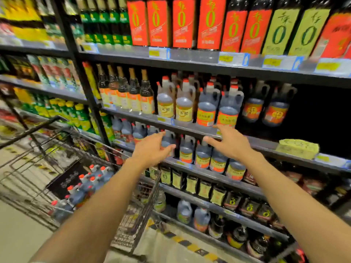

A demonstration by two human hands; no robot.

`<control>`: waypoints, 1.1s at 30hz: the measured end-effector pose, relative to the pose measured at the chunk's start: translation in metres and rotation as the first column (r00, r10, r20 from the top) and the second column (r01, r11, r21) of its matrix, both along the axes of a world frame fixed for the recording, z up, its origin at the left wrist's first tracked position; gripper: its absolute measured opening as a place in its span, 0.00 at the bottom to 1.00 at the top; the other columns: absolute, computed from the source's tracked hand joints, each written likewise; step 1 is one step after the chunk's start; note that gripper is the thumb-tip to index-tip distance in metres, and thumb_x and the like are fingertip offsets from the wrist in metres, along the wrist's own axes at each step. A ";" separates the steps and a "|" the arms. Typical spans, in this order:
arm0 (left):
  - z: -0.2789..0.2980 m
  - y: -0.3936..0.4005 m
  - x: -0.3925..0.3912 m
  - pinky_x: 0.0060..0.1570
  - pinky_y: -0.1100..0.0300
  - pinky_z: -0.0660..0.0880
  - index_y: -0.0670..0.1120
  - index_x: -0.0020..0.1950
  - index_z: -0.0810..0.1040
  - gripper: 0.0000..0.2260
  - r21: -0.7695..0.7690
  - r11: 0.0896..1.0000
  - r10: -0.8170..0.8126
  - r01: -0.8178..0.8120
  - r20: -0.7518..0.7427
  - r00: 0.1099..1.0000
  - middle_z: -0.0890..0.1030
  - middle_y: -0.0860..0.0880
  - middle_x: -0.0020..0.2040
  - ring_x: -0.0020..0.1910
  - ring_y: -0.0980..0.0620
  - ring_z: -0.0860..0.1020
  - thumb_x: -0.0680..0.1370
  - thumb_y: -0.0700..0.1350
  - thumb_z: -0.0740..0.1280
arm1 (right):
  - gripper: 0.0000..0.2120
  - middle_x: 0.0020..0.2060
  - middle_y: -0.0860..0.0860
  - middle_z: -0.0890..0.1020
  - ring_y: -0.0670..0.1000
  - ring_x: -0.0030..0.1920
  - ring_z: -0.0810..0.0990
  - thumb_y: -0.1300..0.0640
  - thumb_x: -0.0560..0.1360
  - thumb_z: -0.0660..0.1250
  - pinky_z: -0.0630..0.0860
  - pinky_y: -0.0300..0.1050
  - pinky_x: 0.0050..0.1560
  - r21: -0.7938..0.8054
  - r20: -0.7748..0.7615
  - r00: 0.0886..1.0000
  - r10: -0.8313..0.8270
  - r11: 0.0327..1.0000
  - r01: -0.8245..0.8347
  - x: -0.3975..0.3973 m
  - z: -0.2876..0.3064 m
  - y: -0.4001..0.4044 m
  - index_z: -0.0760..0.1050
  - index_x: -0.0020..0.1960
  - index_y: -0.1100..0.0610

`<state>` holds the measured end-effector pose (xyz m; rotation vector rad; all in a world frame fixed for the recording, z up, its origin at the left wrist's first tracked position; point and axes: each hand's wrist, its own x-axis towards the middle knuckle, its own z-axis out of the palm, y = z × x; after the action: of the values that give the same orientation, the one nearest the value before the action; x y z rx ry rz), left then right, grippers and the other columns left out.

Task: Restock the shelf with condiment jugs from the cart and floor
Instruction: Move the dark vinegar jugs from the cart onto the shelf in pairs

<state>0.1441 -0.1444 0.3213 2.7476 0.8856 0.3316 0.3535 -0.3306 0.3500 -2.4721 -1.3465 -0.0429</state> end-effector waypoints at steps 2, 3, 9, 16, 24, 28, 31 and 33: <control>0.000 0.017 -0.058 0.62 0.46 0.75 0.48 0.79 0.63 0.39 0.023 0.996 0.092 -0.091 -0.055 0.994 0.72 0.47 0.74 0.69 0.44 0.74 0.76 0.73 0.54 | 0.40 0.75 0.53 0.70 0.58 0.71 0.72 0.28 0.76 0.57 0.75 0.59 0.64 -0.012 0.015 0.994 0.111 0.994 -0.111 -0.038 -0.002 0.030 0.62 0.78 0.53; 0.001 0.025 -0.085 0.61 0.46 0.76 0.48 0.78 0.64 0.39 0.032 0.991 0.136 -0.134 -0.069 0.988 0.74 0.47 0.72 0.67 0.44 0.75 0.76 0.74 0.54 | 0.39 0.75 0.52 0.69 0.57 0.71 0.71 0.28 0.76 0.56 0.75 0.59 0.64 -0.023 0.020 0.987 0.160 0.987 -0.159 -0.056 -0.002 0.046 0.62 0.78 0.52; -0.007 0.061 -0.206 0.57 0.50 0.76 0.46 0.74 0.70 0.35 0.103 0.933 0.356 -0.345 -0.111 0.928 0.79 0.43 0.64 0.61 0.42 0.78 0.78 0.70 0.58 | 0.37 0.73 0.51 0.72 0.56 0.70 0.73 0.29 0.76 0.58 0.75 0.56 0.63 -0.093 0.006 0.910 0.415 0.906 -0.413 -0.140 -0.016 0.129 0.64 0.77 0.52; -0.048 0.101 -0.271 0.59 0.50 0.75 0.45 0.74 0.69 0.43 0.075 0.852 0.523 -0.519 -0.176 0.834 0.79 0.41 0.64 0.61 0.40 0.78 0.74 0.76 0.49 | 0.39 0.74 0.52 0.70 0.56 0.70 0.71 0.28 0.76 0.56 0.74 0.56 0.64 -0.158 -0.035 0.801 0.598 0.788 -0.595 -0.178 -0.061 0.231 0.63 0.77 0.52; -0.115 0.193 -0.259 0.66 0.53 0.70 0.46 0.77 0.67 0.34 -0.030 0.762 0.615 -0.647 -0.279 0.737 0.73 0.44 0.73 0.71 0.44 0.72 0.80 0.68 0.56 | 0.37 0.75 0.50 0.70 0.54 0.73 0.70 0.31 0.77 0.60 0.72 0.52 0.68 -0.244 -0.195 0.672 0.714 0.628 -0.739 -0.183 -0.147 0.390 0.62 0.78 0.51; -0.157 0.256 -0.241 0.63 0.52 0.72 0.50 0.74 0.69 0.42 -0.161 0.669 0.670 -0.725 -0.290 0.683 0.77 0.46 0.68 0.66 0.44 0.75 0.70 0.75 0.49 | 0.35 0.74 0.50 0.71 0.53 0.74 0.69 0.34 0.77 0.64 0.68 0.51 0.69 -0.276 -0.301 0.614 0.729 0.550 -0.788 -0.182 -0.192 0.473 0.63 0.77 0.50; -0.197 0.304 -0.229 0.62 0.51 0.73 0.51 0.76 0.66 0.37 -0.263 0.593 0.691 -0.761 -0.319 0.648 0.75 0.46 0.70 0.68 0.44 0.74 0.74 0.72 0.58 | 0.33 0.73 0.48 0.71 0.51 0.73 0.69 0.38 0.76 0.68 0.69 0.50 0.68 -0.290 -0.388 0.599 0.701 0.524 -0.801 -0.181 -0.236 0.529 0.64 0.76 0.48; -0.232 0.329 -0.217 0.61 0.51 0.74 0.52 0.76 0.66 0.32 -0.317 0.553 0.710 -0.771 -0.305 0.635 0.75 0.46 0.70 0.68 0.44 0.74 0.77 0.66 0.63 | 0.33 0.73 0.49 0.72 0.52 0.72 0.70 0.42 0.75 0.71 0.69 0.49 0.67 -0.282 -0.462 0.579 0.672 0.507 -0.814 -0.183 -0.265 0.556 0.64 0.76 0.49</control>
<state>-0.0733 0.1847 0.0896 1.8654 1.9047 0.0490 0.1709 0.2257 0.0853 -1.8057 -2.3756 0.9360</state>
